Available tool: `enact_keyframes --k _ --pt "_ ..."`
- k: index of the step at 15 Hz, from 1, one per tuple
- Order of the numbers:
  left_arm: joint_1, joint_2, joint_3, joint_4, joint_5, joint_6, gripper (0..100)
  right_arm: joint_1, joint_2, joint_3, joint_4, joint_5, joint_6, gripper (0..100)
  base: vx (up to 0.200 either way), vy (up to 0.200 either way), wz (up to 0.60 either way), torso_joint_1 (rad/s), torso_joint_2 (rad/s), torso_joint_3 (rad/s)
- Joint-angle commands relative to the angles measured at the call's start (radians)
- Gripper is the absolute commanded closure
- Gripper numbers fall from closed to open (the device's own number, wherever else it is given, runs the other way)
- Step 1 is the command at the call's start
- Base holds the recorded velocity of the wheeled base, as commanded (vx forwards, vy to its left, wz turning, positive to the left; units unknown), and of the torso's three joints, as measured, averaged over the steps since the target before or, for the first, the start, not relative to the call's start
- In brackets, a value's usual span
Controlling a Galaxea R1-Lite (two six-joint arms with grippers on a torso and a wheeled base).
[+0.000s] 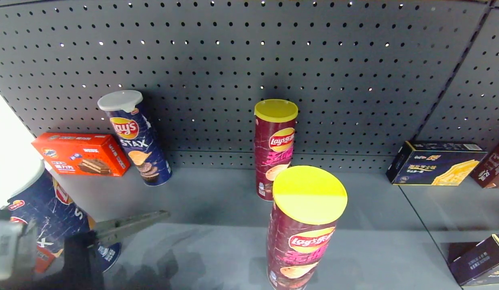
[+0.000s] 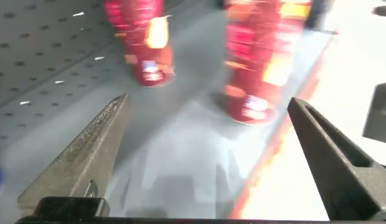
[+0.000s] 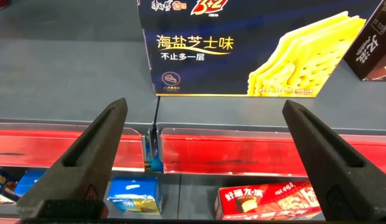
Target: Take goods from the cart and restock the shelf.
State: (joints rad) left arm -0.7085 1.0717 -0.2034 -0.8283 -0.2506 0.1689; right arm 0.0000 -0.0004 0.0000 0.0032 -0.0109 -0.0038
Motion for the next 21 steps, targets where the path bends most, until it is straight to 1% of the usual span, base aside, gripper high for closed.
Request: enact_keyframes --k 1,2,3,4,5,6,7,9,10,11,12,13,14,15,16,17,18,19,20,21 --pt "-0.112 -0.22 0.145 0.005 0.001 -0.012 0 0.0 0.0 0.0 0.0 0.0 -0.001 0 0.0 0.0 0.0 0.0 0.0 0.0" --pt "-0.106 -0.274 0.193 0.008 0.007 -0.014 0 0.0 0.0 0.0 0.0 0.0 -0.001 0 0.0 0.0 0.0 0.0 0.0 0.0" --pt "-0.104 -0.279 0.197 0.009 0.008 -0.014 0 0.0 0.0 0.0 0.0 0.0 -0.001 0 0.0 0.0 0.0 0.0 0.0 0.0" --pt "-0.088 -0.447 0.203 0.19 0.077 -0.017 0 0.0 0.0 0.0 0.0 0.0 -0.001 0 0.0 0.0 0.0 0.0 0.0 0.0" --pt "-0.081 -0.567 0.203 0.327 0.12 -0.008 0 0.0 0.0 0.0 0.0 0.0 -0.001 0 0.0 0.0 0.0 0.0 0.0 0.0" --pt "-0.083 -0.648 0.2 0.437 0.129 -0.008 0 0.0 0.0 0.0 0.0 0.0 -0.001 0 0.0 0.0 0.0 0.0 0.0 0.0" --pt "-0.081 -0.823 0.137 0.69 0.131 -0.006 0 0.0 0.0 0.0 0.0 0.0 -0.001 0 0.0 0.0 0.0 0.0 0.0 0.0" --pt "-0.08 -0.99 0.039 0.996 0.133 -0.008 0 0.0 0.0 0.0 0.0 0.0 -0.001 0 0.0 0.0 0.0 0.0 0.0 0.0" --pt "-0.08 -0.995 0.036 1.005 0.133 -0.008 0 0.0 0.0 0.0 0.0 0.0 -0.001 0 0.0 0.0 0.0 0.0 0.0 0.0" --pt "-0.069 -1.072 0.032 1.143 0.133 -0.008 0 0.0 0.0 0.0 0.0 0.0 -0.001 0 0.0 0.0 0.0 0.0 0.0 0.0" --pt "-0.023 -1.072 0.03 1.149 0.129 -0.008 0 0.0 0.0 0.0 0.0 0.0 -0.001 0 0.0 0.0 0.0 0.0 0.0 0.0" --pt "0.067 -1.072 0.03 1.149 0.125 -0.006 0 0.0 0.0 0.0 0.0 0.0 -0.001 0 0.0 0.0 0.0 0.0 0.0 0.0" --pt "0.212 -1.016 0.045 1.127 0.111 -0.003 0 0.0 0.0 0.0 0.0 0.0 -0.001 0 0.0 0.0 0.0 0.0 0.0 0.0" --pt "0.287 -0.974 0.064 1.086 0.106 -0.005 0 0.0 0.0 0.0 0.0 0.0 -0.001 0 0.0 0.0 0.0 0.0 0.0 0.0" --pt "0.34 -0.958 0.094 1.02 0.105 -0.008 0 0.0 0.0 0.0 0.0 0.0 -0.001 0 0.0 0.0 0.0 0.0 0.0 0.0" --pt "0.371 -0.941 0.118 0.971 0.106 -0.009 0 0.0 0.0 0.0 0.0 0.0 -0.001 0 0.0 0.0 0.0 0.0 0.0 0.0" --pt "0.524 -0.906 0.203 0.816 0.108 -0.006 0 0.0 0.0 0.0 0.0 0.0 -0.001 0 0.0 0.0 0.0 0.0 0.0 0.0" --pt "0.62 -0.932 0.203 0.825 0.108 -0.009 0 0.0 0.0 0.0 0.0 0.0 -0.001 0 0.0 0.0 0.0 0.0 0.0 0.0" --pt "0.644 -0.972 0.203 0.83 0.114 -0.016 0 0.0 0.0 0.0 0.0 0.0 -0.001 0 0.0 0.0 0.0 0.0 0.0 0.0" --pt "0.643 -0.975 0.203 0.831 0.117 -0.035 0 0.0 0.0 0.0 0.0 0.0 -0.001 0 0.0 0.0 0.0 0.0 0.0 0.0"
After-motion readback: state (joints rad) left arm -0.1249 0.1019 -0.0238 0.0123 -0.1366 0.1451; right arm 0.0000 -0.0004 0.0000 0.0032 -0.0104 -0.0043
